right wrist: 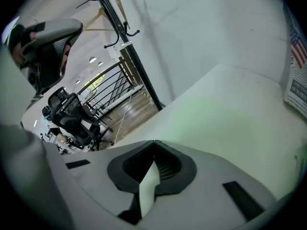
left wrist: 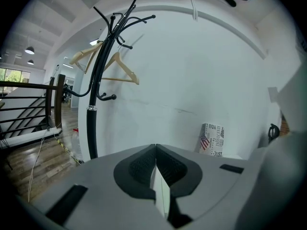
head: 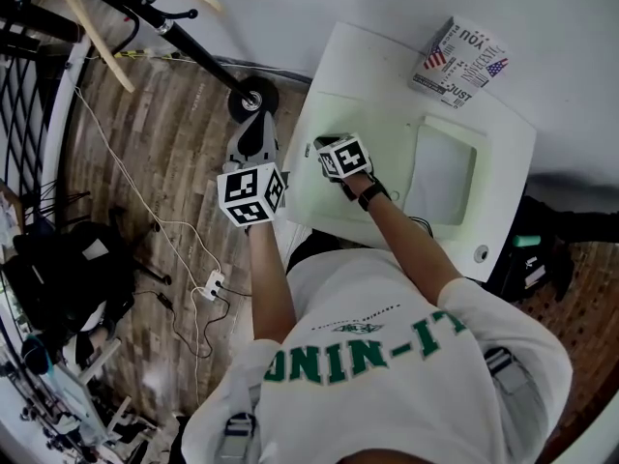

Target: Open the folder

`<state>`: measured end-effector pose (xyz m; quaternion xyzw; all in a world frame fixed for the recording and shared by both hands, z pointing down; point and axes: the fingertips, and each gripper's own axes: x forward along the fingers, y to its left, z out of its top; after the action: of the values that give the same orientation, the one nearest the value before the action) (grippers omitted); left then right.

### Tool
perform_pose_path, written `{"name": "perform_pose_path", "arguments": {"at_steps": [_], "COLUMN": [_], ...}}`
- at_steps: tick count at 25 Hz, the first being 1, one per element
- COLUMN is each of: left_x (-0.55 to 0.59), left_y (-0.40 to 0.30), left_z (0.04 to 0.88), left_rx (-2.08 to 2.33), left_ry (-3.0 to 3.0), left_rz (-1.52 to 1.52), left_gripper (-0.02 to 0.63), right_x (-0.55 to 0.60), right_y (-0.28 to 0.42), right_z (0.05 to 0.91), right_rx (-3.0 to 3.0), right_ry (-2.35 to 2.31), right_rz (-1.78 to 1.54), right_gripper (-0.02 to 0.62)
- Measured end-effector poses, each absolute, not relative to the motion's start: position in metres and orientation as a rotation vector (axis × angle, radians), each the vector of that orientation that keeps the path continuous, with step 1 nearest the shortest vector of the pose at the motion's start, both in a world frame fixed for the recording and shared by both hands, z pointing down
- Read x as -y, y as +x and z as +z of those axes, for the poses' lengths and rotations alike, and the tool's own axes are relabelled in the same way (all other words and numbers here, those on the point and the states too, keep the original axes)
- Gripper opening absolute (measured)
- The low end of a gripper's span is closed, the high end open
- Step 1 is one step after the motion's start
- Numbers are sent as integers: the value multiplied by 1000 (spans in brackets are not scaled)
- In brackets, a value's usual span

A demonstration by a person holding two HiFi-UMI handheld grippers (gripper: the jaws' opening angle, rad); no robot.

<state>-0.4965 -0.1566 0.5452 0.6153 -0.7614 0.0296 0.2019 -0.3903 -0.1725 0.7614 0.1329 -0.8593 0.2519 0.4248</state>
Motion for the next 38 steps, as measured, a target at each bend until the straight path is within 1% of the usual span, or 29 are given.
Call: {"name": "perform_pose_path", "arguments": {"at_steps": [10, 18, 24, 29, 38], "left_x": [169, 178, 187, 202, 232], "left_y": [-460, -400, -344, -288, -189], "left_z": [505, 462, 435, 427, 417], "left_rx": [2132, 2117, 2092, 2035, 1924], "left_ry": [1815, 1940, 2031, 2115, 2239], "left_rz": [80, 87, 90, 113, 132], "left_gripper": [14, 14, 14, 14, 14], "right_x": [179, 192, 212, 230, 271], "right_y": [-370, -324, -267, -207, -83], "right_z": [695, 621, 578, 551, 501], "right_rx": [2342, 2490, 2578, 2628, 2661], "right_ry": [376, 464, 584, 710, 1017], "right_rz": [789, 778, 787, 780, 582], "right_gripper": [17, 20, 19, 19, 17]}}
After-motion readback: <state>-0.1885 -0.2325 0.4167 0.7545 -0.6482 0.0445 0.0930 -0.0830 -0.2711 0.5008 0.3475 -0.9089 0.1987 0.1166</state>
